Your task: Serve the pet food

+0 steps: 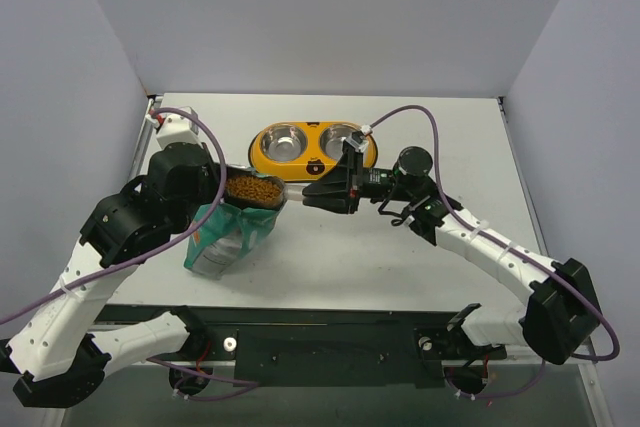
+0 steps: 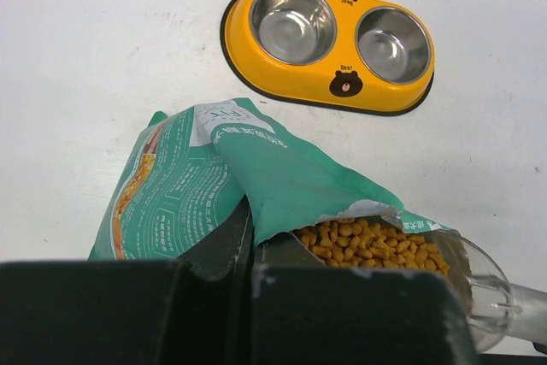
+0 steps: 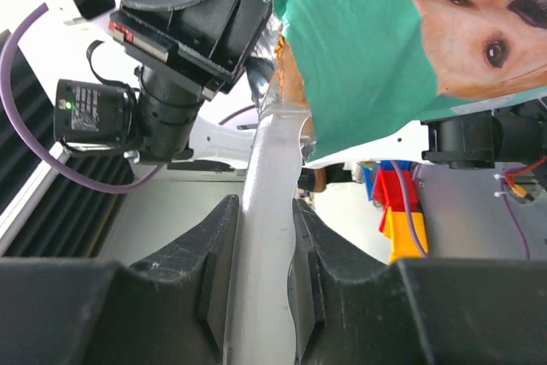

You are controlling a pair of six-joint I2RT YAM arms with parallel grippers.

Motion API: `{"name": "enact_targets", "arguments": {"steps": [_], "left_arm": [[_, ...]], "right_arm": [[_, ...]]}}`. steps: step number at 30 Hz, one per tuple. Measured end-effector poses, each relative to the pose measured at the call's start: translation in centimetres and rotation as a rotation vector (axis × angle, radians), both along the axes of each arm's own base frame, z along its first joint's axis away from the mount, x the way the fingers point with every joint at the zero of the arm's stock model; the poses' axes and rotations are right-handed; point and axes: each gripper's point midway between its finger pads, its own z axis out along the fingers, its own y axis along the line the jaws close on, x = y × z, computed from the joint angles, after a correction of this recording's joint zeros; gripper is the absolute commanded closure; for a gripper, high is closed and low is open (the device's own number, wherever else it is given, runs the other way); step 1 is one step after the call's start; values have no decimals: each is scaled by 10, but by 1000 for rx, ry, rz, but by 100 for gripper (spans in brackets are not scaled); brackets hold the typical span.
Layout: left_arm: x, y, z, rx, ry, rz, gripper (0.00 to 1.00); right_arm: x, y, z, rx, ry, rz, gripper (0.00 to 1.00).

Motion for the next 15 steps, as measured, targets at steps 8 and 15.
{"name": "enact_targets", "arguments": {"steps": [8, 15], "left_arm": [[0, -3, 0, -5, 2, -15, 100], [2, -3, -1, -8, -4, -6, 100]], "right_arm": [[-1, -11, 5, -17, -47, 0, 100], [10, -7, 25, 75, -53, -6, 100]]}}
